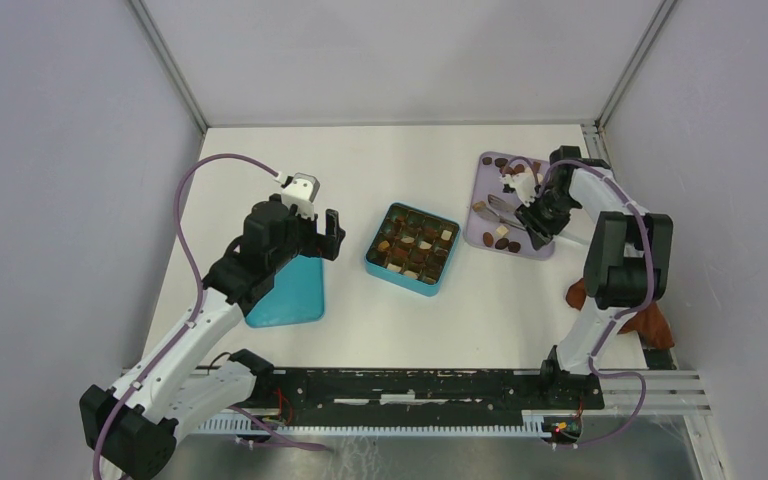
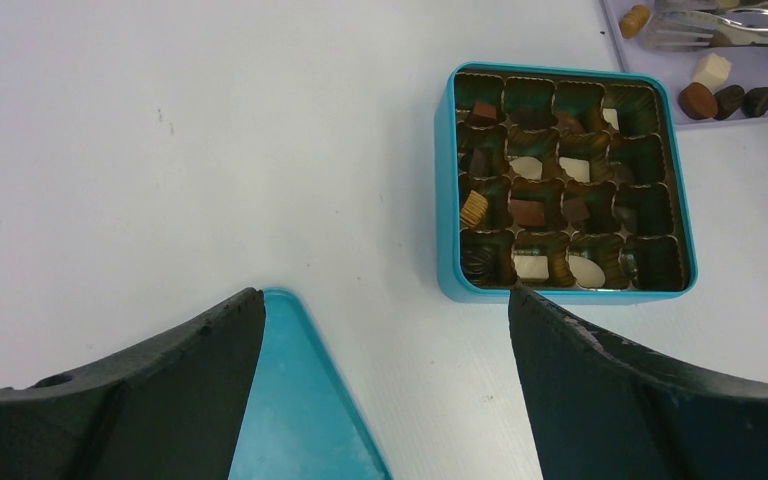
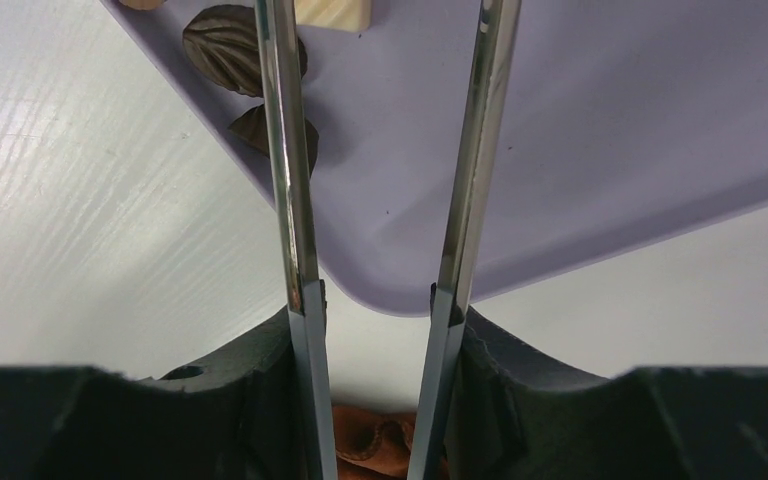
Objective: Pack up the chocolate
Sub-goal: Pick up the fake chocolate from the plate, then place the fake chocolate in the packing box.
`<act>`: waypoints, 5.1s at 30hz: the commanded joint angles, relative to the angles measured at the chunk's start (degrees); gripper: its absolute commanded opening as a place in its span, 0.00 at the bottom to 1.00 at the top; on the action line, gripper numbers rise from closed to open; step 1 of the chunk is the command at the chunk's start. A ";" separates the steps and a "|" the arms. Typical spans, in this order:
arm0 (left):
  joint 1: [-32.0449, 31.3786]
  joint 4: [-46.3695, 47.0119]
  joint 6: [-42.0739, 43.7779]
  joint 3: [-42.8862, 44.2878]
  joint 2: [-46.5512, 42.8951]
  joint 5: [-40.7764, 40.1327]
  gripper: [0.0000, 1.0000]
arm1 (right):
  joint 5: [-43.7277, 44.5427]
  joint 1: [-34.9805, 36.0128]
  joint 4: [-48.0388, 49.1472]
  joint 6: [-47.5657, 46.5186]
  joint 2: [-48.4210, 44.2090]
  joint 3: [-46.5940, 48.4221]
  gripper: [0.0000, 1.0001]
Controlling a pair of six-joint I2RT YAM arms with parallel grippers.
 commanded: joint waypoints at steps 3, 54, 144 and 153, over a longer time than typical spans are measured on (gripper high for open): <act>0.06 0.55 1.90 0.21 0.08 -0.03 0.96 | -0.72 1.45 1.25 0.54 0.85 2.53 0.48; 0.13 0.73 1.72 0.21 0.63 1.25 0.97 | -4.37 -0.17 2.15 1.28 -8.63 -0.66 0.11; 0.20 10.59 -24.84 -7.75 -3.40 15.21 0.93 | -16.93 24.40 -7.49 -5.89 -25.75 -9.20 0.42; 0.13 16.13 -31.30 -6.83 -6.92 18.63 0.93 | -30.32 14.69 -1.08 3.27 -28.04 -7.55 0.41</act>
